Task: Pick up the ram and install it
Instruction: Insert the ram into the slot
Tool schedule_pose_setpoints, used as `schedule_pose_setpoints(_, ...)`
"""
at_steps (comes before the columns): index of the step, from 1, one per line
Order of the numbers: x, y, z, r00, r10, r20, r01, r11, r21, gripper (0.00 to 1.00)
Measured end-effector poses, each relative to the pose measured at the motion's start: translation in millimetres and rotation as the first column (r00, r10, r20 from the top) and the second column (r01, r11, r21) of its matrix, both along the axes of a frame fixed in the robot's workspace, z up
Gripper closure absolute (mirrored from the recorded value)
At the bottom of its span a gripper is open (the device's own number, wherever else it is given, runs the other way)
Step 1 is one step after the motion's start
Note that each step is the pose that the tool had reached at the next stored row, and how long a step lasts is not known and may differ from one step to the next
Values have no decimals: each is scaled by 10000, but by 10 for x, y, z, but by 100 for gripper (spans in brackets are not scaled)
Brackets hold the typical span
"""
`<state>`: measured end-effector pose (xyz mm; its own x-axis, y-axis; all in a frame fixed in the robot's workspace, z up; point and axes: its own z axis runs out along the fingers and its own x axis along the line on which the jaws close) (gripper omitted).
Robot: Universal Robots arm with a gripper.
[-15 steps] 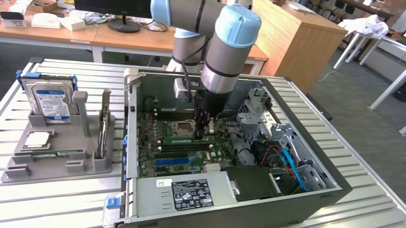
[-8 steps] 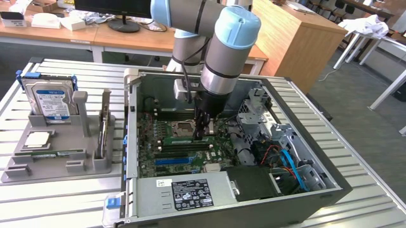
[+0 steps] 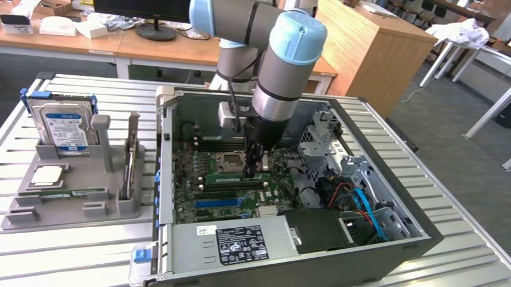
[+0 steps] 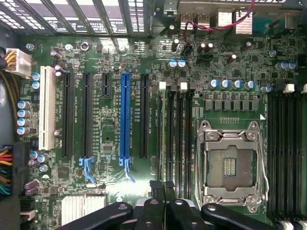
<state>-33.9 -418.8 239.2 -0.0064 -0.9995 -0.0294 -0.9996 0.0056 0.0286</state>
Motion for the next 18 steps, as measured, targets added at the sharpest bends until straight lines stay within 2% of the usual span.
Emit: schedule_pose_setpoints(18, -7, 0, -32, 10000, 0, -1, 0, 10000, -2, 89)
